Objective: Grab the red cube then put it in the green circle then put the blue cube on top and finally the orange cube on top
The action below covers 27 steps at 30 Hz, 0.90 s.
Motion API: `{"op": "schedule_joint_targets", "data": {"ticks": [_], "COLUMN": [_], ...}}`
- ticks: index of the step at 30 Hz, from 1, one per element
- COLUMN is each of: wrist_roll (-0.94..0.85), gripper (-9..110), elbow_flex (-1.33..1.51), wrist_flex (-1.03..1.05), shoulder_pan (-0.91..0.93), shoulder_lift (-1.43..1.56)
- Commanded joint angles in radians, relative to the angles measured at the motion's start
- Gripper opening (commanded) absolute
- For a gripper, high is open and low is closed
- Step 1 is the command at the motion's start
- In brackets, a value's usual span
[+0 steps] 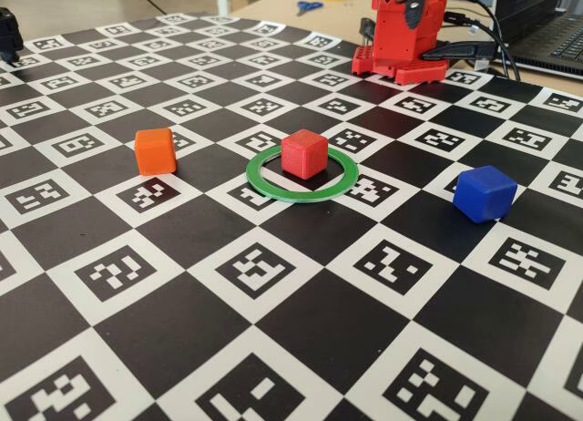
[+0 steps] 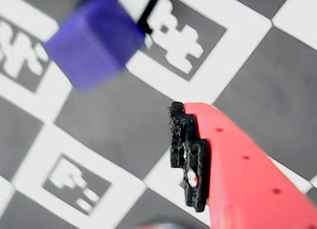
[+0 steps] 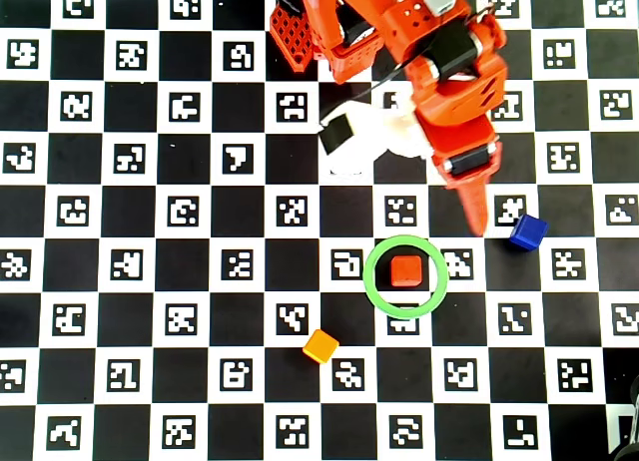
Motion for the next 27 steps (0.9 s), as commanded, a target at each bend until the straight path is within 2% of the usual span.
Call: {"op": "schedule_joint_targets", "data": {"ticks": [1,7,12,14,27], "wrist_roll": [-0.038,-0.083,-0.199,-0.186,-0.255], "gripper": [40,40,39,39,39], "elbow_flex": [-0.14,-0.316,-0.591,-0.652,-0.822], "wrist_flex": [0.025,0.087,0.224,0.25,0.252], "shoulder_pan": [-0.061,-0.095,-0.069,-0.066,-0.181], "shoulder_lift": [-0.034,-0.213,-0.431,-0.497,-0.756]}}
